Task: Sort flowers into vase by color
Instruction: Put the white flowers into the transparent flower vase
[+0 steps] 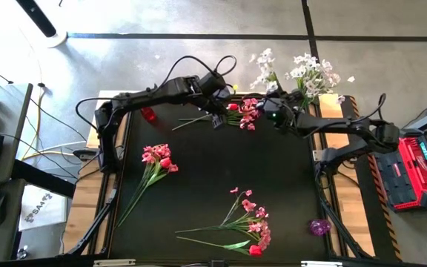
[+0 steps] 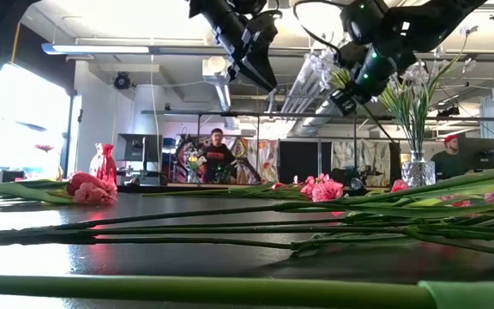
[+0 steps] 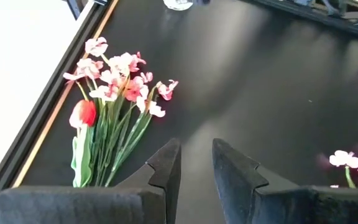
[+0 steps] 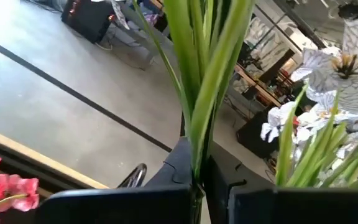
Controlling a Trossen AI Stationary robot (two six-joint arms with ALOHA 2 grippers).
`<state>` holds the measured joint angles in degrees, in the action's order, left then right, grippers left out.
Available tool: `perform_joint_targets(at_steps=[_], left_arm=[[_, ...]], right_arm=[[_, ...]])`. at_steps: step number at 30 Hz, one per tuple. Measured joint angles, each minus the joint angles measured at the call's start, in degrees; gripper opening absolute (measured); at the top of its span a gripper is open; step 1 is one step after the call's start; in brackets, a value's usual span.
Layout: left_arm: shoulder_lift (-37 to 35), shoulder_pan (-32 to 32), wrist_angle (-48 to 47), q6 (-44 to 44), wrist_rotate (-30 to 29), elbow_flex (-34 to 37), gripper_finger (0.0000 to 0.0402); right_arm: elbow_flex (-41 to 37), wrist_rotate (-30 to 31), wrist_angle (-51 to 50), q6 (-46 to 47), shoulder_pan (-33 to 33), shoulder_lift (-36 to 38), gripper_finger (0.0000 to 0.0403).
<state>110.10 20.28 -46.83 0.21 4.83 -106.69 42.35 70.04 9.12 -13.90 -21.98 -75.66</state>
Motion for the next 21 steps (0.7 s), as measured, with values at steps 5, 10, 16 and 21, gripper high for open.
perform_joint_targets(at_steps=[5,10,16,21], left_arm=[[0.0,-0.44,-0.37,-0.16,-0.86,0.0,0.0078],[0.0,-0.44,-0.99,-0.51,-0.97,0.0,0.0078],[0.0,-0.46,-1.2,-0.64,-1.01,0.0,0.0078],[0.0,-0.46,-1.22,-1.14,-1.03,0.0,0.0078]], right_arm=[[0.0,2.62,0.04,-0.01,-0.02,0.02,0.0],[0.0,8.86,-0.15,0.24,2.06,0.3,0.0],[0.0,9.77,-0.49,6.29,4.23,0.37,0.0],[0.0,12.33,-4.14,10.49,4.14,0.37,0.0]])
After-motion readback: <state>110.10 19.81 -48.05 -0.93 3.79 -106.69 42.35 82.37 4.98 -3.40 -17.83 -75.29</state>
